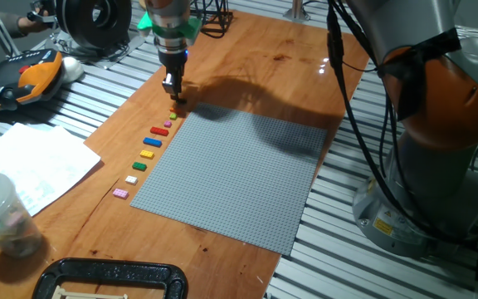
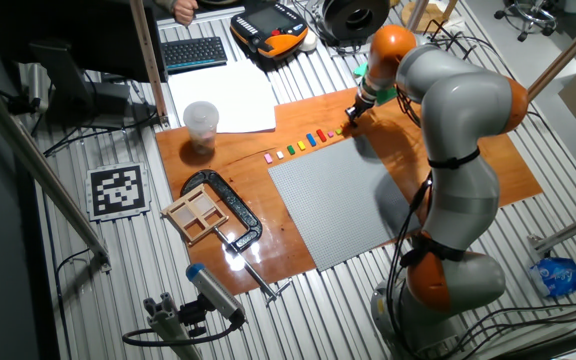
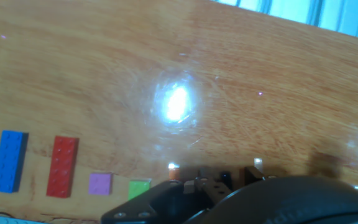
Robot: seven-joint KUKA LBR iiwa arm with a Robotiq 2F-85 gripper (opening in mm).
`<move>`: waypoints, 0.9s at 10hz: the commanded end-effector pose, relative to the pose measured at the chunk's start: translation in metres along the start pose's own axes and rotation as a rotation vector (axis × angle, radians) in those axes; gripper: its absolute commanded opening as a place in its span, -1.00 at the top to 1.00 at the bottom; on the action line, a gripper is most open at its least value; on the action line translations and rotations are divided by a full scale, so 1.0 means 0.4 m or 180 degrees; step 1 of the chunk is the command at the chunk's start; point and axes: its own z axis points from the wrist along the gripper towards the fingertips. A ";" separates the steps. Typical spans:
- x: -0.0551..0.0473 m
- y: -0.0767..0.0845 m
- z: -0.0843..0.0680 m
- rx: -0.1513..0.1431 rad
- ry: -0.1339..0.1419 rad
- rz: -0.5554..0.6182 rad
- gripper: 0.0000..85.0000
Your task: Build with small Lego blocks
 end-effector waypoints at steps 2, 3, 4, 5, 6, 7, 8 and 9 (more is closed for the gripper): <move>0.000 -0.005 0.006 0.0007 0.0000 -0.0030 0.20; 0.001 -0.006 0.013 0.0007 0.0000 -0.0044 0.20; 0.003 -0.005 0.020 -0.0003 -0.0003 -0.0053 0.20; 0.005 -0.007 0.022 -0.0012 0.0009 -0.0062 0.20; 0.007 -0.008 0.022 -0.0018 0.0012 -0.0062 0.20; 0.008 -0.009 0.022 -0.0025 0.0020 -0.0062 0.20; 0.009 -0.009 0.022 -0.0025 0.0020 -0.0062 0.20; 0.009 -0.009 0.022 -0.0025 0.0020 -0.0071 0.20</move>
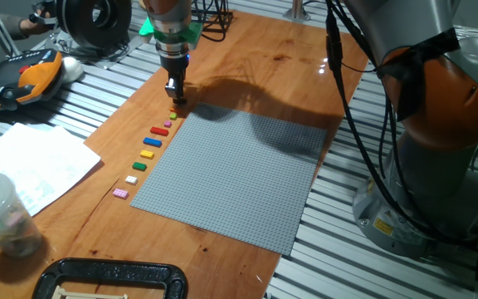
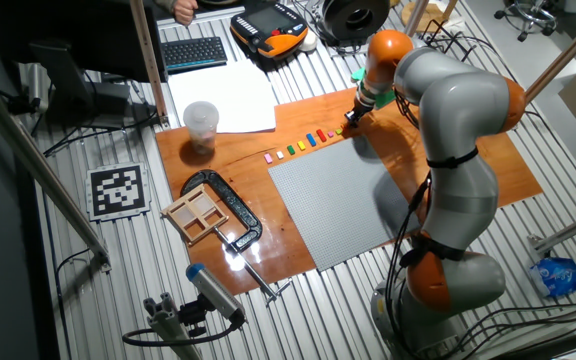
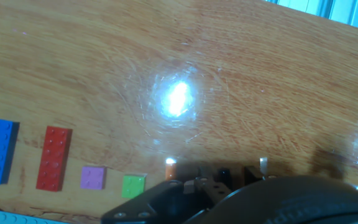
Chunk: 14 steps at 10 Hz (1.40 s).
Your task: Build with small Lego blocks
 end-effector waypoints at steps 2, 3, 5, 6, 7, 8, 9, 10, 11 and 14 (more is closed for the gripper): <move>0.001 0.000 0.000 0.0005 0.0001 -0.0006 0.20; 0.001 0.000 0.000 0.0006 -0.0004 -0.0006 0.20; 0.000 0.000 -0.001 -0.0012 -0.0009 0.0039 0.20; 0.000 0.000 -0.001 -0.0003 -0.0007 0.0038 0.20; 0.000 0.000 -0.001 -0.0012 0.0006 0.0053 0.20; 0.000 0.000 -0.001 -0.0003 0.0060 0.0091 0.20; 0.000 0.000 -0.001 -0.0002 0.0106 0.0134 0.20; 0.000 0.000 -0.001 0.0013 0.0146 0.0176 0.20; 0.000 0.000 -0.001 0.0023 0.0169 0.0215 0.20; 0.000 0.000 -0.001 -0.0005 0.0196 0.0240 0.20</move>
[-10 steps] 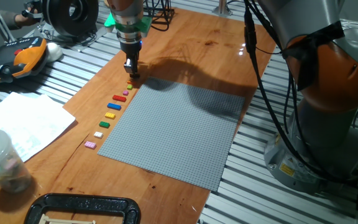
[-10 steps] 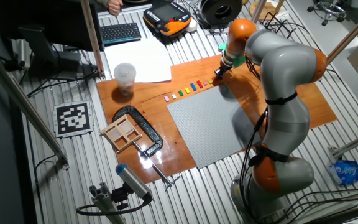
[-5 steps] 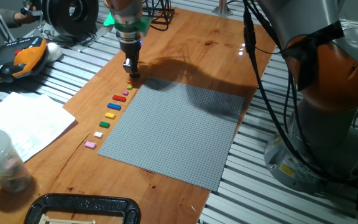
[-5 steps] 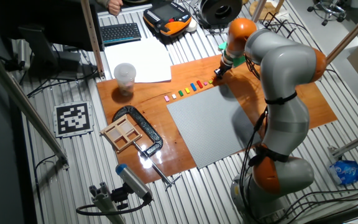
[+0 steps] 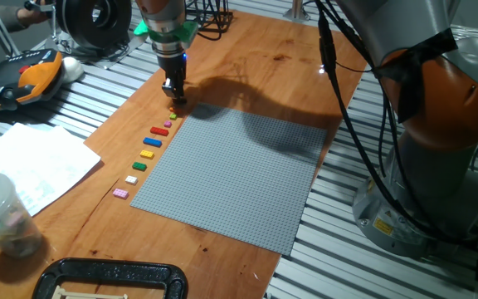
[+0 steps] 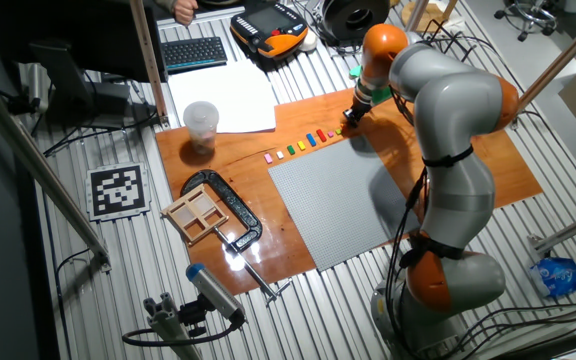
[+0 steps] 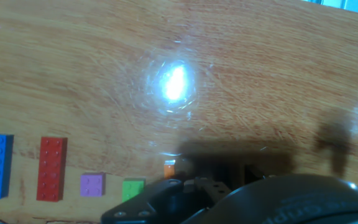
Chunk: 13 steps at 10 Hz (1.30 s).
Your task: Build with small Lego blocks
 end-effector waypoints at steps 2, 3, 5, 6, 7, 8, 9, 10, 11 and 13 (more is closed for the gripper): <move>0.000 0.000 0.000 -0.0014 0.0001 -0.0032 0.20; 0.004 0.000 0.005 -0.0023 -0.0006 -0.0036 0.20; 0.006 -0.002 0.012 -0.0023 -0.0026 -0.0056 0.20; 0.007 -0.002 0.016 -0.0027 -0.0027 -0.0061 0.20; 0.007 -0.003 0.016 -0.0037 -0.0030 -0.0060 0.20; 0.008 -0.002 0.016 -0.0037 -0.0030 -0.0065 0.60; 0.008 -0.002 0.015 -0.0033 -0.0024 -0.0070 0.60; 0.008 -0.002 0.015 -0.0033 -0.0024 -0.0070 0.60; 0.009 -0.002 0.015 -0.0043 -0.0026 -0.0065 0.60; 0.009 -0.002 0.014 -0.0032 -0.0028 -0.0065 0.60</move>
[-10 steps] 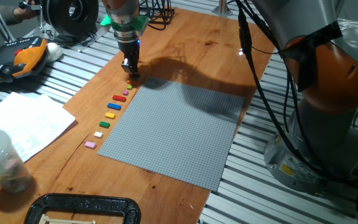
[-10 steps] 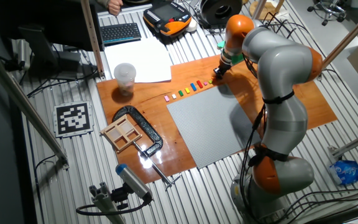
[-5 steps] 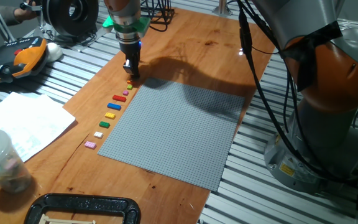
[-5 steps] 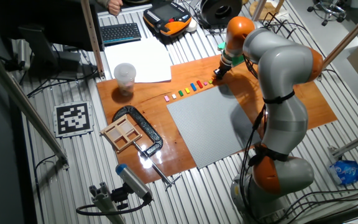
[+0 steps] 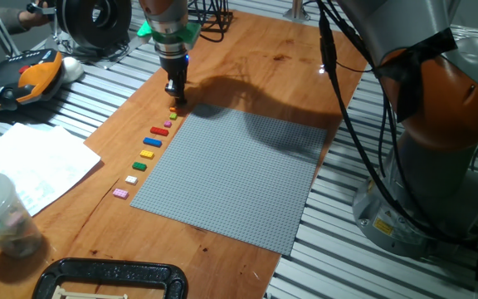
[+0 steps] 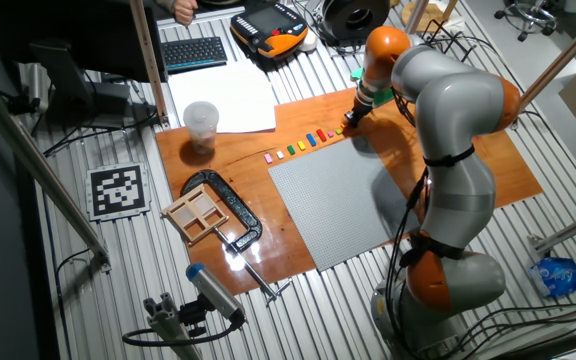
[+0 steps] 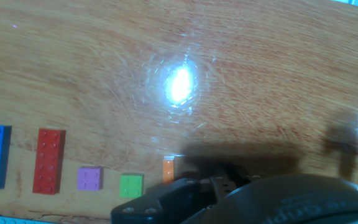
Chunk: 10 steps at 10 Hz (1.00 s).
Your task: Build with small Lego blocks
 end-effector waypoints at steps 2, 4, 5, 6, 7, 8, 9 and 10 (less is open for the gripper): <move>0.000 0.000 -0.001 0.0001 -0.0004 0.0005 0.60; 0.000 0.001 -0.005 -0.0034 -0.0003 0.0026 1.00; 0.000 0.001 -0.008 -0.0033 -0.0008 0.0040 1.00; 0.000 0.001 -0.010 -0.0052 -0.0013 0.0060 1.00; 0.000 0.002 -0.013 -0.0066 -0.0036 0.0086 1.00; 0.000 0.002 -0.015 -0.0080 -0.0064 0.0121 1.00; 0.000 0.003 -0.016 -0.0071 -0.0082 0.0155 1.00; 0.000 0.003 -0.016 -0.0074 -0.0092 0.0199 1.00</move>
